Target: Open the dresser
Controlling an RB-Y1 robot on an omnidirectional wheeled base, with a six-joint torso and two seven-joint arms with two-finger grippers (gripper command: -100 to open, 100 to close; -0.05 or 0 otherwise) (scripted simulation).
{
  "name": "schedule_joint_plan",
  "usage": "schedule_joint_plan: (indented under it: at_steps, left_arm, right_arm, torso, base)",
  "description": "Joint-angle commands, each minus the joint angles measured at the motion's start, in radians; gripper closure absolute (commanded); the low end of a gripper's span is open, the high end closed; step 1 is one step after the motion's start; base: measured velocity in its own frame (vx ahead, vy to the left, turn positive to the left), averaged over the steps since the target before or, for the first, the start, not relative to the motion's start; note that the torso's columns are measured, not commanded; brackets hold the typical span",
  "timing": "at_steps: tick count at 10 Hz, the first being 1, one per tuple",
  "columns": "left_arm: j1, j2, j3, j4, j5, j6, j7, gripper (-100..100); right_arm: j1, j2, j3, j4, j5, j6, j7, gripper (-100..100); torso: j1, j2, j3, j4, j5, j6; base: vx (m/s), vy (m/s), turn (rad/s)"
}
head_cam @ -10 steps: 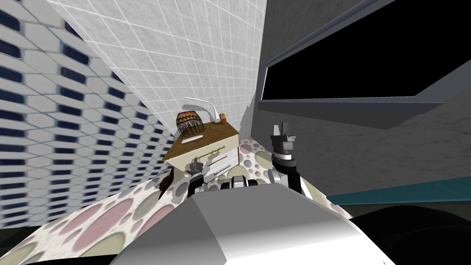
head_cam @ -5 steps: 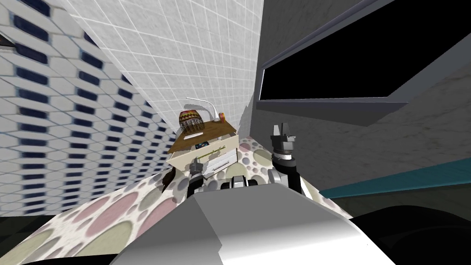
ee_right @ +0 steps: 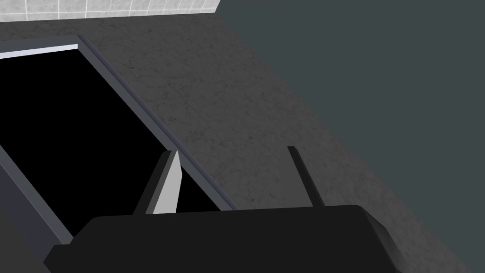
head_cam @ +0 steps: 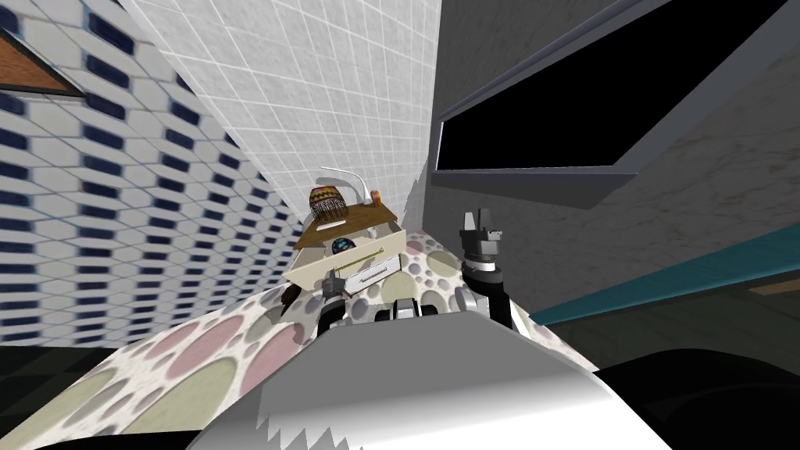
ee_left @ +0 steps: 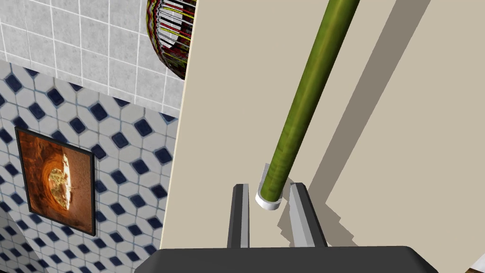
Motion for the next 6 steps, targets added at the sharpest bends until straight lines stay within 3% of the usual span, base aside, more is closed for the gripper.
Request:
schedule_joint_plan:
  at_steps: [1,2,4,5,6]
  left_arm:
    - [0.016,-0.002,-0.011,-0.006,-0.003,0.005,0.002,100]
    - [-0.042,0.002,0.008,0.044,0.01,0.005,-0.027,-100]
    - [-0.081,0.002,0.008,0.067,0.01,0.005,-0.027,-100]
    - [-0.117,0.006,0.022,0.119,0.021,0.011,-0.054,-100]
    - [-0.145,0.006,0.022,0.14,0.021,0.011,-0.054,-100]
  right_arm:
    - [0.0,0.0,0.0,0.0,0.0,0.0,0.0,0]
    - [0.0,0.0,0.0,0.0,0.0,0.0,0.0,0]
    - [0.0,0.0,0.0,0.0,0.0,0.0,0.0,0]
    - [0.0,0.0,0.0,0.0,0.0,0.0,0.0,0]
    - [0.0,0.0,0.0,0.0,0.0,0.0,0.0,0]
  torso:
    - [0.0,0.002,0.001,0.0,0.001,0.0]
    - [-0.001,0.0,0.001,0.0,0.001,0.001]
    - [0.004,-0.005,-0.003,0.001,-0.001,-0.001]
    - [0.004,-0.006,-0.004,0.001,-0.002,-0.001]
    - [0.002,-0.002,-0.002,0.002,-0.002,-0.002]
  base:
    - [-0.182,-0.084,0.007]
    - [-0.152,-0.041,0.072]
    - [-0.061,0.01,0.024]
    - [-0.065,0.016,0.069]
    - [-0.068,0.015,0.039]
